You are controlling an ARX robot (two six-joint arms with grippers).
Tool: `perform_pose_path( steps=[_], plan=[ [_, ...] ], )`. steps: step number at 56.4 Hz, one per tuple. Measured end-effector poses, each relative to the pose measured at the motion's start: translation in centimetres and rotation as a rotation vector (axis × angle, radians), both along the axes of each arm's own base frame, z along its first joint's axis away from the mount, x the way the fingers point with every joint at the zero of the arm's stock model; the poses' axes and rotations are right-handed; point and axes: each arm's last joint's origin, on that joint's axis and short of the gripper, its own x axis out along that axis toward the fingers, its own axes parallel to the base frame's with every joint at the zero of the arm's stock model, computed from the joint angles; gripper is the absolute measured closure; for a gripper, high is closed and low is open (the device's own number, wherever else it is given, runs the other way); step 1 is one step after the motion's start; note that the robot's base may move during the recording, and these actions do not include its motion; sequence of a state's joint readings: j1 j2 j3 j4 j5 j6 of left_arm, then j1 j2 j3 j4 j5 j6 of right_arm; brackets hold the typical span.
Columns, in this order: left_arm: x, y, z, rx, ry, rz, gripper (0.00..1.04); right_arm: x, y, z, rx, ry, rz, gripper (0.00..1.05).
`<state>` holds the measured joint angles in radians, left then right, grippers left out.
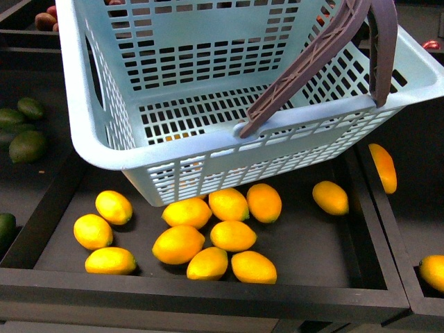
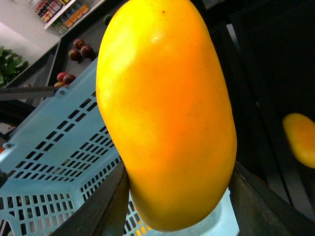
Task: Pick mango and avocado into basket
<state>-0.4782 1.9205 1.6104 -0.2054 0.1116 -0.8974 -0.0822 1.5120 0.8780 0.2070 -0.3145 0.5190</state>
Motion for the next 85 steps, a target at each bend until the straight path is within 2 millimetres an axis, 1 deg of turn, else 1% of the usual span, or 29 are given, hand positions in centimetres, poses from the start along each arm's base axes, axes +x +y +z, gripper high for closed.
perform_pose_path(
  steps=[5, 11, 17, 25, 26, 29, 38, 40, 43, 47, 51, 53, 54, 56, 58, 60, 63, 64, 68, 73, 74, 83, 85],
  plan=[
    [0.0, 0.0, 0.0, 0.0, 0.0, 0.0, 0.98, 0.3, 1.6, 0.2, 0.002, -0.006, 0.029, 0.54],
    [0.0, 0.0, 0.0, 0.001, 0.0, 0.002, 0.98, 1.2, 3.8, 0.4, -0.003, -0.014, 0.072, 0.54],
    [0.0, 0.0, 0.0, 0.0, 0.0, 0.0, 0.98, 2.1, 5.8, -0.1, -0.012, 0.0, 0.111, 0.54],
    [0.0, 0.0, 0.0, 0.0, 0.0, 0.0, 0.98, 3.4, 7.5, -0.9, -0.025, 0.02, 0.131, 0.54],
    [0.0, 0.0, 0.0, 0.0, 0.0, 0.0, 0.98, 3.6, 7.8, -1.1, -0.026, 0.023, 0.137, 0.53],
    [0.0, 0.0, 0.0, 0.0, 0.0, 0.0, 0.98, 3.7, 8.1, -1.3, -0.028, 0.029, 0.144, 0.43],
    [0.0, 0.0, 0.0, 0.0, 0.0, 0.001, 0.98, 3.7, 8.4, -1.2, -0.025, 0.024, 0.155, 0.2],
    [0.0, 0.0, 0.0, 0.0, 0.0, 0.001, 0.98, 3.7, 8.3, -1.1, -0.025, 0.018, 0.151, 0.13],
    [0.0, 0.0, -0.1, 0.003, 0.0, 0.003, 0.98, 3.5, 7.7, -0.8, -0.025, 0.004, 0.135, 0.06],
    [0.0, 0.0, -0.2, 0.008, 0.004, -0.001, 0.98, 2.8, 6.4, -0.3, -0.048, -0.018, 0.091, 0.08],
    [0.0, 0.0, -0.3, 0.008, 0.007, 0.001, 0.98, 2.1, 4.9, 0.1, -0.085, -0.039, 0.026, 0.08],
    [0.0, 0.0, -0.3, 0.008, 0.006, 0.001, 0.98, 1.4, 3.6, 0.3, -0.17, -0.137, -0.049, 0.13],
    [0.0, 0.0, -0.3, 0.009, 0.006, 0.002, 0.98, 1.2, 3.3, 0.3, -0.184, -0.167, -0.071, 0.14],
    [0.0, 0.0, -0.3, 0.01, 0.005, 0.003, 0.98, 0.1, 2.4, 0.4, -0.296, -0.283, -0.126, 0.22],
    [0.0, 0.0, -0.3, 0.011, 0.005, 0.003, 0.98, -0.9, 1.9, 0.3, -0.365, -0.351, -0.152, 0.27],
    [0.0, 0.1, -0.3, 0.012, 0.004, 0.005, 0.98, -2.0, 1.6, 0.2, -0.413, -0.401, -0.165, 0.32],
    [0.1, 0.2, -0.3, 0.012, 0.005, 0.007, 0.98, -3.8, 1.5, -0.1, -0.494, -0.461, -0.162, 0.43],
    [0.1, 0.2, -0.3, 0.011, 0.006, 0.007, 0.98, -4.5, 1.5, -0.4, -0.513, -0.474, -0.153, 0.48],
    [0.0, 0.0, -0.3, 0.011, 0.006, -0.001, 0.98, -5.9, 1.6, -1.2, -0.546, -0.476, -0.139, 0.59],
    [-0.1, -0.2, -0.3, 0.008, 0.007, -0.009, 0.98, -7.6, 1.7, -2.5, -0.572, -0.453, -0.123, 0.74],
    [-0.1, -0.2, -0.3, 0.006, 0.008, -0.01, 0.98, -7.8, 1.7, -2.7, -0.573, -0.452, -0.122, 0.76],
    [0.0, 0.0, -0.3, 0.008, 0.007, -0.002, 0.98, -10.4, 1.7, -3.7, -0.586, -0.456, -0.117, 1.04],
    [0.0, 0.0, -0.3, 0.011, 0.006, 0.001, 0.98, -10.8, 1.7, -3.8, -0.588, -0.457, -0.118, 1.03]
  ],
)
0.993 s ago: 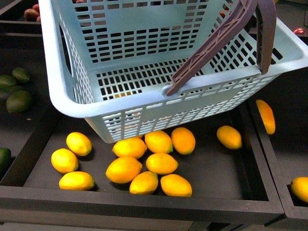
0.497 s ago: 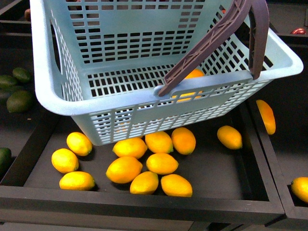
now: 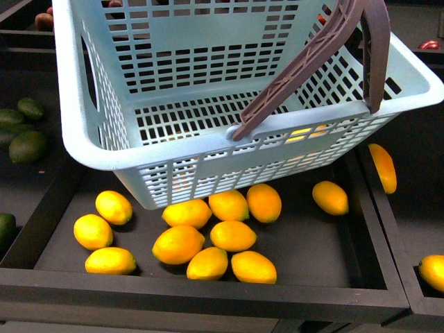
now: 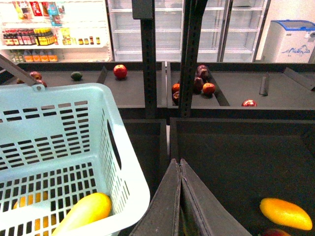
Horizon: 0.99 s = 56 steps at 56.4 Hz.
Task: Pick mango and avocado into basket
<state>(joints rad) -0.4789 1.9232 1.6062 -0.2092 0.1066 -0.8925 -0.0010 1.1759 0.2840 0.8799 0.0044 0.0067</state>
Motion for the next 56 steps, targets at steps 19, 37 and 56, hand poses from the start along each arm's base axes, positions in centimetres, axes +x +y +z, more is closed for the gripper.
perform_pose_path(
  steps=[19, 37, 56],
  plan=[
    [0.0, 0.0, 0.0, 0.001, 0.0, -0.001, 0.98, -4.1, 0.0, -1.5, -0.002, 0.002, 0.002, 1.02],
    [0.0, 0.0, 0.0, 0.0, 0.0, -0.002, 0.98, -6.7, 0.0, -2.9, -0.002, -0.002, 0.002, 1.02],
    [0.0, 0.0, 0.0, 0.0, 0.0, -0.002, 0.98, -8.5, 0.0, -2.7, -0.002, -0.01, 0.002, 1.02]
  ],
)
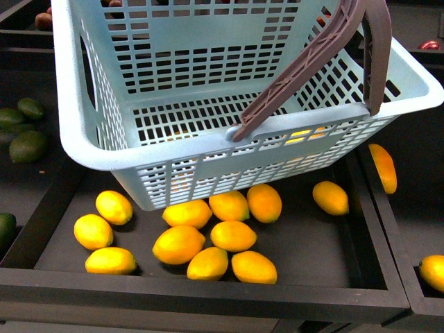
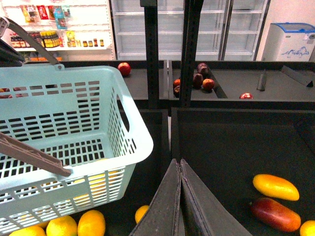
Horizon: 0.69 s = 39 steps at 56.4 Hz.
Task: Pick mango and avocado into basket
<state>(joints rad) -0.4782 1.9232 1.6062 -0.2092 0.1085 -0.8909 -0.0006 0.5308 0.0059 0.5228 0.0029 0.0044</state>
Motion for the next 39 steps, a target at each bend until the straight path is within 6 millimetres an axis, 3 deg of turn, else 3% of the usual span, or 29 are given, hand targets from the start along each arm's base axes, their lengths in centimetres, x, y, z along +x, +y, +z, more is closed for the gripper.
perform_pose_path(
  steps=[39],
  plan=[
    [0.0, 0.0, 0.0, 0.0, 0.0, 0.0, 0.98, -1.9, 0.0, 0.3, 0.0, -0.011, 0.0, 1.02]
  ],
)
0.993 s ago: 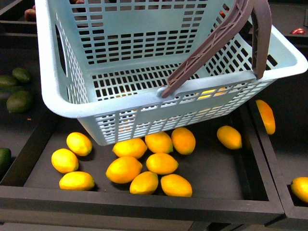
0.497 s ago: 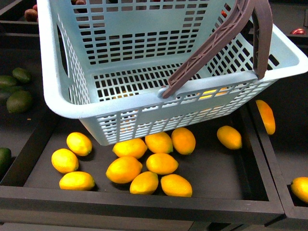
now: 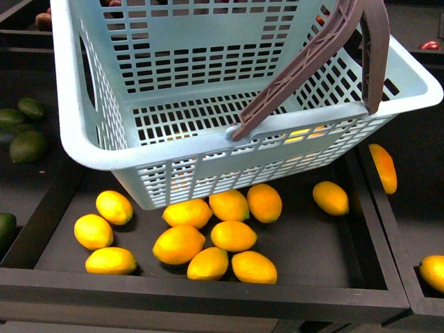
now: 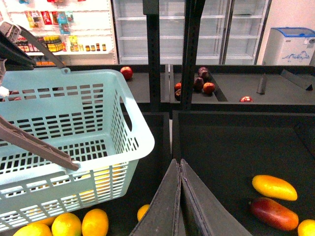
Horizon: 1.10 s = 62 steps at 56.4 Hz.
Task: Pick mango and avocado into basket
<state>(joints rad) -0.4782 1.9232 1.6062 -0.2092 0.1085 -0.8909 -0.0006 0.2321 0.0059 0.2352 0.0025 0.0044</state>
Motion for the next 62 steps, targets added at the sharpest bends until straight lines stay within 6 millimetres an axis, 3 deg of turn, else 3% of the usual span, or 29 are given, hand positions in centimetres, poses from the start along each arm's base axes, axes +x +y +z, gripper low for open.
perform_pose_path(
  steps=[31, 59, 62],
  plan=[
    [0.0, 0.0, 0.0, 0.001, 0.0, 0.0, 0.98, -1.4, 0.0, -0.3, -0.002, 0.006, 0.003, 1.0],
    [-0.2, -0.4, 0.0, 0.0, 0.0, -0.01, 0.98, -1.4, 0.0, -0.3, -0.001, 0.007, -0.002, 0.08],
    [-0.3, -0.6, 0.0, -0.004, 0.001, -0.023, 0.98, -1.4, 0.0, -0.3, -0.001, 0.008, -0.001, 0.07]
  ],
)
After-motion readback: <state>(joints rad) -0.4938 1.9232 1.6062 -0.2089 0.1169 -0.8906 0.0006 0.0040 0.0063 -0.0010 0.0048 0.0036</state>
